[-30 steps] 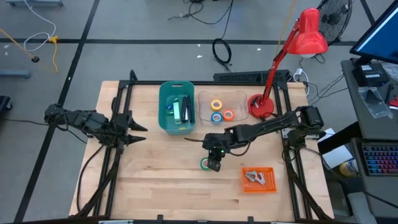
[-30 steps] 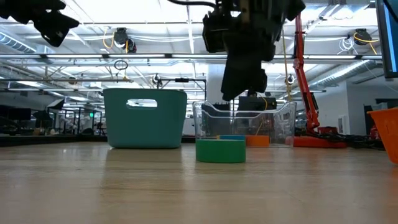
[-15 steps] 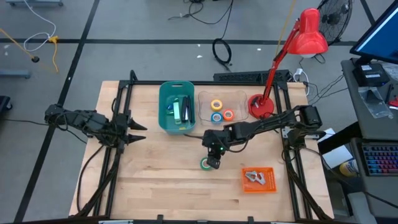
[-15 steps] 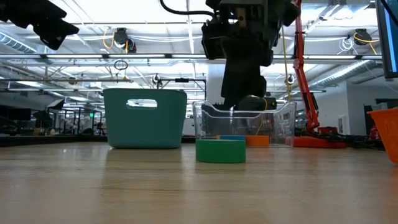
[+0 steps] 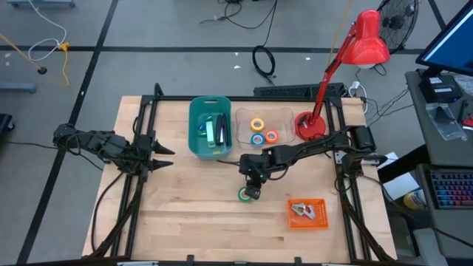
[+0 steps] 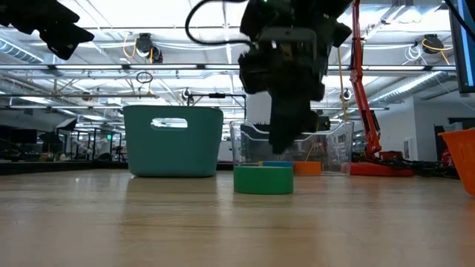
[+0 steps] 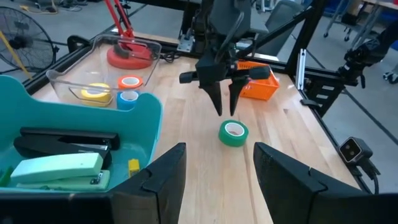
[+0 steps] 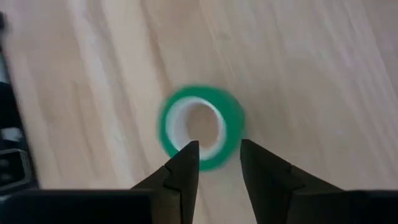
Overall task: Pick and place Stapler, Stapler remover, tape
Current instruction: Put the green tape into the transparent bin
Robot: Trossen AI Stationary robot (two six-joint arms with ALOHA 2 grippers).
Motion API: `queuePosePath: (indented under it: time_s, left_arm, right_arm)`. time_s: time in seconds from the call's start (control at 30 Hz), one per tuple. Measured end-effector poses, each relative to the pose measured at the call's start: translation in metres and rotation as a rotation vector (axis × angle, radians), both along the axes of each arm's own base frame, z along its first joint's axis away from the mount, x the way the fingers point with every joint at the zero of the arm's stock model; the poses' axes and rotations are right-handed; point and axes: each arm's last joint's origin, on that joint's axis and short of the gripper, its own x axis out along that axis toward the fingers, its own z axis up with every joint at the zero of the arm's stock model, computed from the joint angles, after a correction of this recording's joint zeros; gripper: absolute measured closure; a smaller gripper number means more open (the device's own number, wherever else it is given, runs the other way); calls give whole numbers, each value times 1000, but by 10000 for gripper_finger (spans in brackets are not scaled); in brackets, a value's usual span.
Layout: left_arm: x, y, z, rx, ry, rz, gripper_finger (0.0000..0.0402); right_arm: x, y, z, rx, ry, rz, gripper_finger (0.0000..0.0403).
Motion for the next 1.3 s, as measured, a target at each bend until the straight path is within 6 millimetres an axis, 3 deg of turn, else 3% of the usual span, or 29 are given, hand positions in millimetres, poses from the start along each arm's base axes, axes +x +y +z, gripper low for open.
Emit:
queuePosePath:
  time_s: [0.2, 0.67, 0.87, 1.17, 1.3]
  left_arm:
    - [0, 0, -1, 3, 11, 0, 213]
    - [-1, 1, -2, 12, 22, 17, 213]
    - [-1, 1, -4, 9, 47, 21, 213]
    - [-1, 1, -5, 15, 48, 19, 213]
    - [-1, 1, -5, 25, 47, 15, 213]
  right_arm:
    - [6, 0, -4, 3, -37, 1, 293]
    - [15, -1, -51, 14, 73, 25, 287]
    - [15, -1, -55, -24, 81, 7, 311]
    - [10, -2, -33, -11, 42, -30, 366]
    - [5, -2, 3, 19, -58, -48, 368]
